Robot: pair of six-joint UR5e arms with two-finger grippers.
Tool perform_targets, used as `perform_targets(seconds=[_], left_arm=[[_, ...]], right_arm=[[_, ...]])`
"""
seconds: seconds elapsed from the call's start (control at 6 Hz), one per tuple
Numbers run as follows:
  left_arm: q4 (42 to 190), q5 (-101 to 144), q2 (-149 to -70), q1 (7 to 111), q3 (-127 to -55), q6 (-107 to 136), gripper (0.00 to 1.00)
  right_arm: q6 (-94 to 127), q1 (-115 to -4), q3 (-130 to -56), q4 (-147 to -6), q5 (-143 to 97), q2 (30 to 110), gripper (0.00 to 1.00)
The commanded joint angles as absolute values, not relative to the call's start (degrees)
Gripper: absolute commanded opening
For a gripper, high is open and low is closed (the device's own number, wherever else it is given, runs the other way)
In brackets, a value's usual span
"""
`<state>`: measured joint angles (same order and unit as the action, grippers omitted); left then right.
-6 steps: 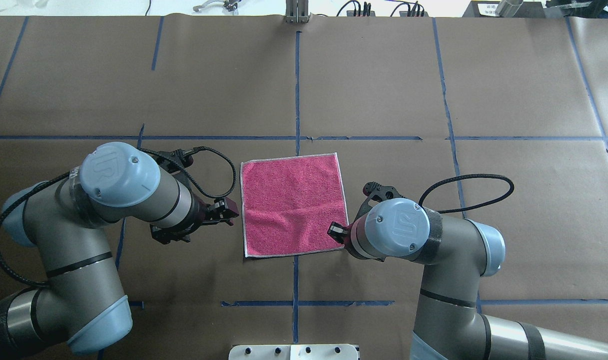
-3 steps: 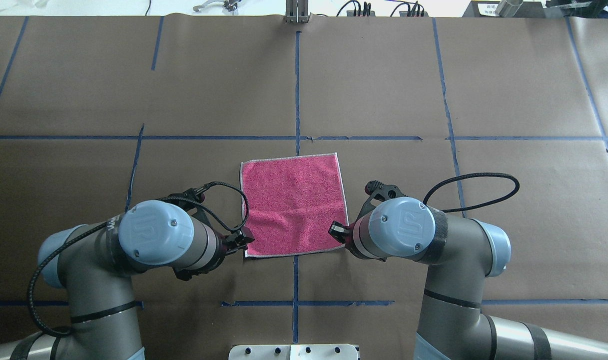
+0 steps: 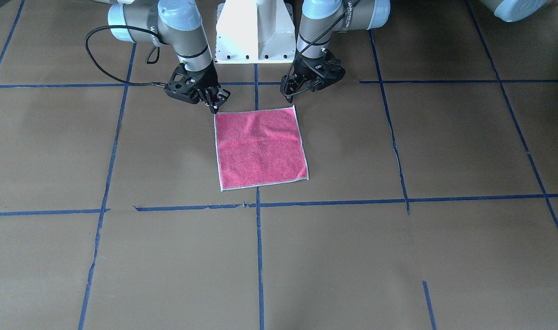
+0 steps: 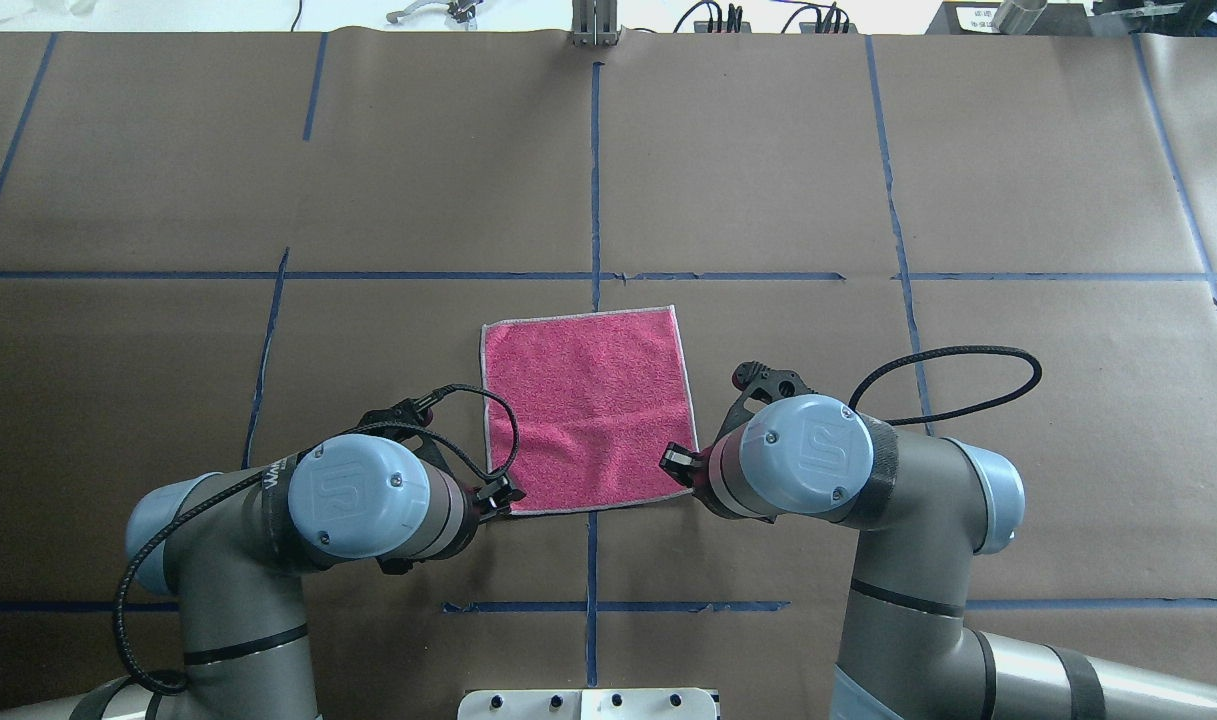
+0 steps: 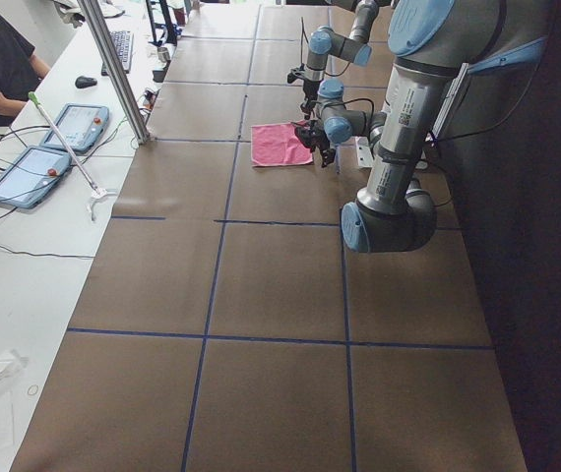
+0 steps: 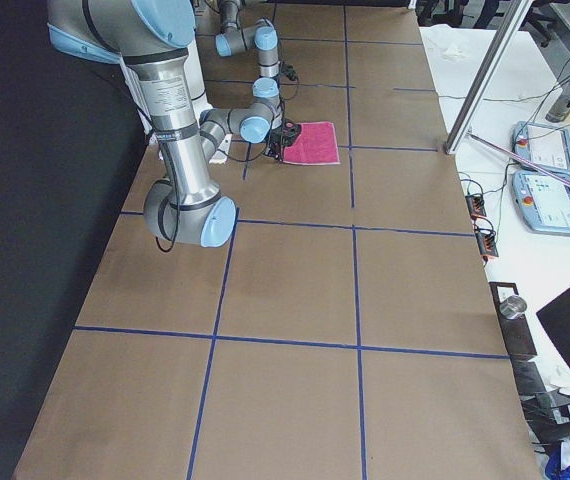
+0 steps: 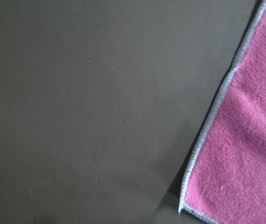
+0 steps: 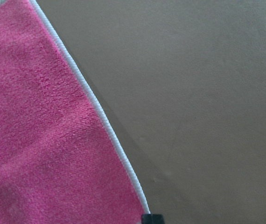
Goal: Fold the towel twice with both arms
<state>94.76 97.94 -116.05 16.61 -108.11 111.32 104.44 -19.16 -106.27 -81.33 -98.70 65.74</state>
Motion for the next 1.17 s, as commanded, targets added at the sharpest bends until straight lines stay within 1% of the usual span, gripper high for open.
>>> perform_targets(seconds=[0.0,0.17,0.33,0.67,0.83,1.0], left_arm=[[95.0,96.3,-116.8,16.8,-107.2,110.8,0.85],[95.0,96.2,-117.5,16.7,-106.4,110.8,0.80],[95.1,96.2,-118.2,16.8,-105.6,110.7,0.77],[95.3,96.2,-118.8,16.7,-104.2,110.5,0.77],[95.2,96.2,-119.9,16.7,-103.0,110.6,0.70],[95.0,96.2,-120.1,16.8,-103.0,110.5,0.40]], right_arm=[[104.4,-19.1,-106.2,-81.4,-98.6,65.8,0.00],[104.4,-19.2,-106.2,-81.4,-98.6,65.8,0.00],[104.4,-19.2,-106.2,-81.4,-98.6,65.8,0.00],[104.4,-19.2,-106.2,-81.5,-98.7,65.9,0.00],[104.4,-19.2,-106.2,-81.5,-98.7,65.9,0.00],[104.4,-19.2,-106.3,-81.5,-98.7,65.8,0.00]])
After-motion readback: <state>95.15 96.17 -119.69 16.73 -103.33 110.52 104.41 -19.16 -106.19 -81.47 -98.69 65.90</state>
